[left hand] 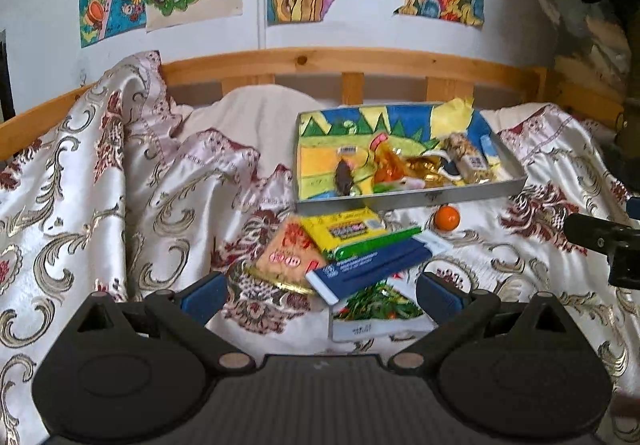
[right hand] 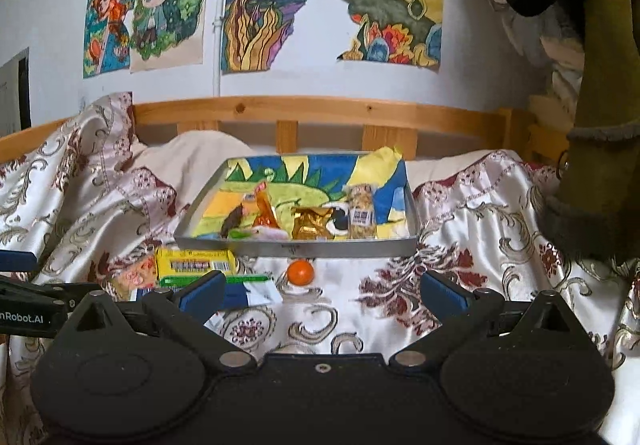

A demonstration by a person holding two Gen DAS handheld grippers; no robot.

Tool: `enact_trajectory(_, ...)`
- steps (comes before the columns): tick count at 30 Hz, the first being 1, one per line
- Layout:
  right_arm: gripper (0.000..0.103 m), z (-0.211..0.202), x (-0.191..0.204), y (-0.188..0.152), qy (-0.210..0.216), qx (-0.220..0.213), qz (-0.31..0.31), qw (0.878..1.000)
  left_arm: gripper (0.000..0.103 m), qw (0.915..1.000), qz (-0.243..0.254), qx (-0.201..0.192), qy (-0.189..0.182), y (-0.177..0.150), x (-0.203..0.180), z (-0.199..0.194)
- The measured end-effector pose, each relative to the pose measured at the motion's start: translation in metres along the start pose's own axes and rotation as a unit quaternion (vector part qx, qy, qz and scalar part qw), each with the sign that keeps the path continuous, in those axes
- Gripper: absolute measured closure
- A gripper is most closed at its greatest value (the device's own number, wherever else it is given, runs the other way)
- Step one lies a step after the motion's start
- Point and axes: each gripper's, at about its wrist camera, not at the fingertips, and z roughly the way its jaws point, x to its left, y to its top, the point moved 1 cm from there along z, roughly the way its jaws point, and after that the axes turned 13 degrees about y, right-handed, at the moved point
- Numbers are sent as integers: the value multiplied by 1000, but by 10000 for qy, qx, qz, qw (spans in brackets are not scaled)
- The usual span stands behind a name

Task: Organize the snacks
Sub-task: 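Withdraw both tools from the tray back over the remaining snacks, then move the right tool toward the green-white seaweed bag while the left tool approaches the blue packet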

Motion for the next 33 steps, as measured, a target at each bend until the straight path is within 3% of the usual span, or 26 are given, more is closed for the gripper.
enact_trajectory(15,1,17,14,-20,285,540,12,9981,0,9980,-11,422,475,-5,7,14)
enact_trajectory(33,1,33,26,-36,498,752,-152,9958,0,9922,-182,716,1002,-10,21,34)
